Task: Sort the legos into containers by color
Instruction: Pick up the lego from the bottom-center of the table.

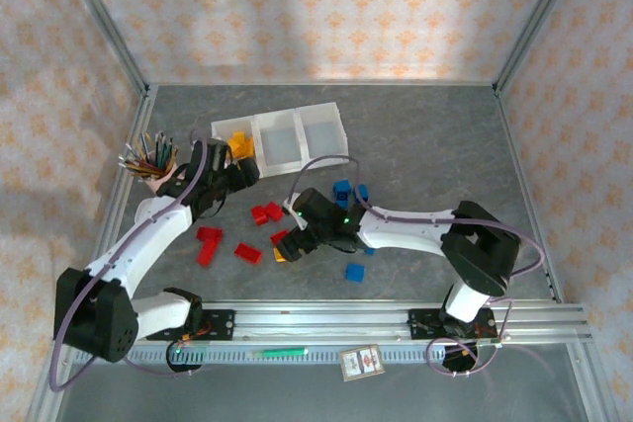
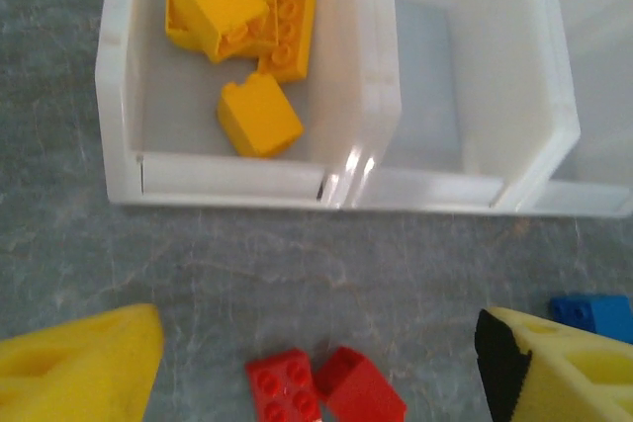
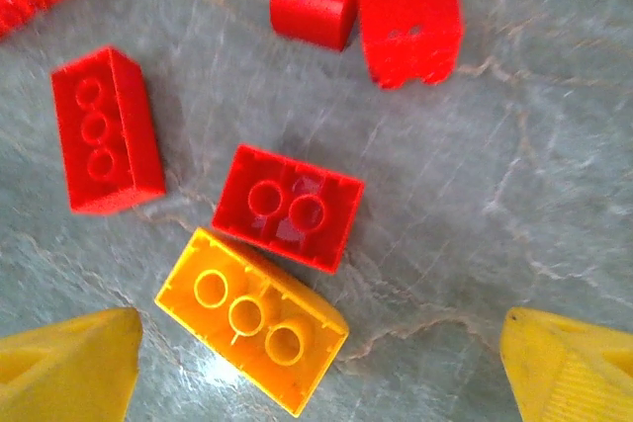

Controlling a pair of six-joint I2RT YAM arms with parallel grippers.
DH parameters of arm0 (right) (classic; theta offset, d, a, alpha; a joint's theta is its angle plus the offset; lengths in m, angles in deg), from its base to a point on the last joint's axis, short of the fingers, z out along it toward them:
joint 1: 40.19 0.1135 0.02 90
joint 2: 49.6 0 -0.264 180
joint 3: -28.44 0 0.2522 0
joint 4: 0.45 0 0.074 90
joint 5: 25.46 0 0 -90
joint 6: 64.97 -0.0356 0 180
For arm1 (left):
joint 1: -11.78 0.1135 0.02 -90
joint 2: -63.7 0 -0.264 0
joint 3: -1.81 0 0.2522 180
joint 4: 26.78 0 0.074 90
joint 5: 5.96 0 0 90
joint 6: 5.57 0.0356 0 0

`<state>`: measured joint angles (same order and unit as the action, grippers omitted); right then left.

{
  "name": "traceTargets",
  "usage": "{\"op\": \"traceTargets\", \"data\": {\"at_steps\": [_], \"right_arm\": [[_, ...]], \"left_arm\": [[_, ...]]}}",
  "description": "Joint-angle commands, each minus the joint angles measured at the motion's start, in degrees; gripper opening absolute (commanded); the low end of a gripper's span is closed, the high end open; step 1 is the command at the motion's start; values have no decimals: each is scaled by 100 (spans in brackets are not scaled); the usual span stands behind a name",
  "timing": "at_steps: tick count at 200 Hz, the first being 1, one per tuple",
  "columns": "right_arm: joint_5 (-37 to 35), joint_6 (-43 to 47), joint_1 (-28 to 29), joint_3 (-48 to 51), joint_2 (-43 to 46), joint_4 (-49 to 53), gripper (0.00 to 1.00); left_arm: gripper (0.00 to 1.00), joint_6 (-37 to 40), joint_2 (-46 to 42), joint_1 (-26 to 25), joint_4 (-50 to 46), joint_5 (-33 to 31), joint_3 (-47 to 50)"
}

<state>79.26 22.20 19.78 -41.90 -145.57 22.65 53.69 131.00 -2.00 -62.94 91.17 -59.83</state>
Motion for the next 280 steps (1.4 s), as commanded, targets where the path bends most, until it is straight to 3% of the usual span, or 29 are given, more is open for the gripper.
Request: {"op": "traceTargets", "data": {"at_steps": [1,32,155,192,261,280], "right_arm": [[-422,414,174,-230,-251,212,91],[-670,588,386,-246,-502,105,87],[-218,1125,466,-423,-883,-125,75],[-124,1187,471,-539,-1038,-83,64],[-301,1136,470,-422,-759,113,36],[-337,1098,465,-381,-558,103,33]], "left_arm": [[89,-181,-382,-22,-214,356,250],[99,-377,-764,-19,-293,416,491],[100,-695,-1224,-16,-473,-2,533],[99,-748,-1246,-11,-480,-52,548],[99,-767,-1290,-2,-433,-123,543],[99,-775,-1334,14,-423,-169,527]]}}
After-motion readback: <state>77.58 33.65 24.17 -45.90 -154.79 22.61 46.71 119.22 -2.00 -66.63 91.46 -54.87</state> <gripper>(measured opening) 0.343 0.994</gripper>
